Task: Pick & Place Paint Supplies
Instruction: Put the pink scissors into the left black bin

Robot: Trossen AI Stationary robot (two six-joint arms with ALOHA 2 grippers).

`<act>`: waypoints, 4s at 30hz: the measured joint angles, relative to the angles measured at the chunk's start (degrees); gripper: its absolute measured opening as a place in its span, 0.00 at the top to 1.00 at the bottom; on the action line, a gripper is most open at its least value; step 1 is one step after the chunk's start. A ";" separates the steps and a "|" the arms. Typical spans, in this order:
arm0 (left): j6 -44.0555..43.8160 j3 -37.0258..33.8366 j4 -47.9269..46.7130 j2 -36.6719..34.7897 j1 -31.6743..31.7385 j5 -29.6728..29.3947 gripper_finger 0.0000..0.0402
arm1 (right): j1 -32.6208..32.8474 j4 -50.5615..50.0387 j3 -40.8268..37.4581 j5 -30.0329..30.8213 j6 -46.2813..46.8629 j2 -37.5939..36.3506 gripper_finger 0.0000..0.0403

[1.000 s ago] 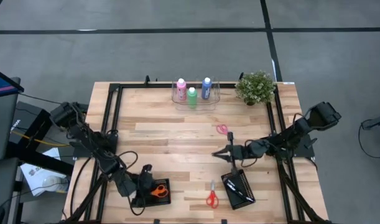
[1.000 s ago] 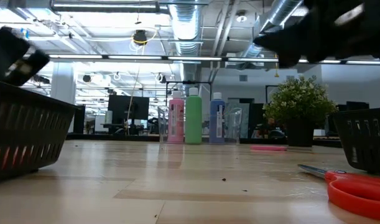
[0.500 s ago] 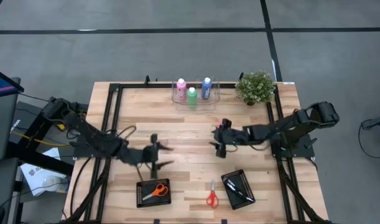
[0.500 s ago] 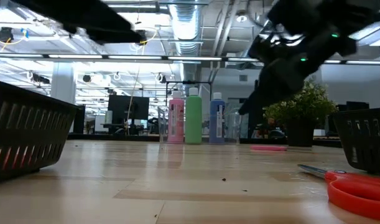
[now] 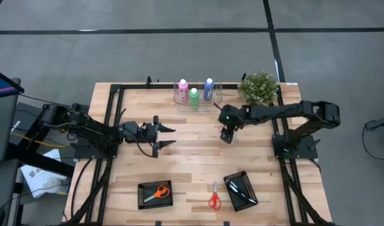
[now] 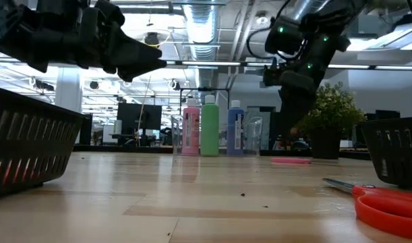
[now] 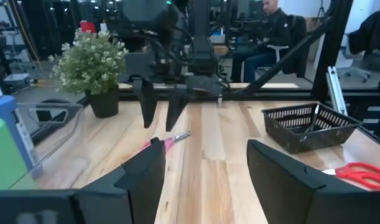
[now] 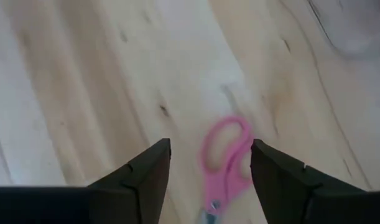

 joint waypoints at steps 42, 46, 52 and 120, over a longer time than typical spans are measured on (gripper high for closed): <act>0.08 -0.04 -0.43 0.03 0.96 2.15 0.47 | 2.24 1.01 4.02 1.36 -2.63 17.99 0.99; 0.08 -0.04 -0.44 0.03 0.96 2.15 0.47 | 4.36 0.99 4.02 2.84 -2.65 18.03 1.00; 0.06 -0.04 -0.55 0.03 0.96 2.15 0.47 | 8.94 -0.63 4.19 7.02 -2.13 16.38 1.00; -2.72 11.65 22.98 20.66 -7.84 32.32 0.52 | 22.10 64.38 16.52 -42.94 -11.84 21.09 1.00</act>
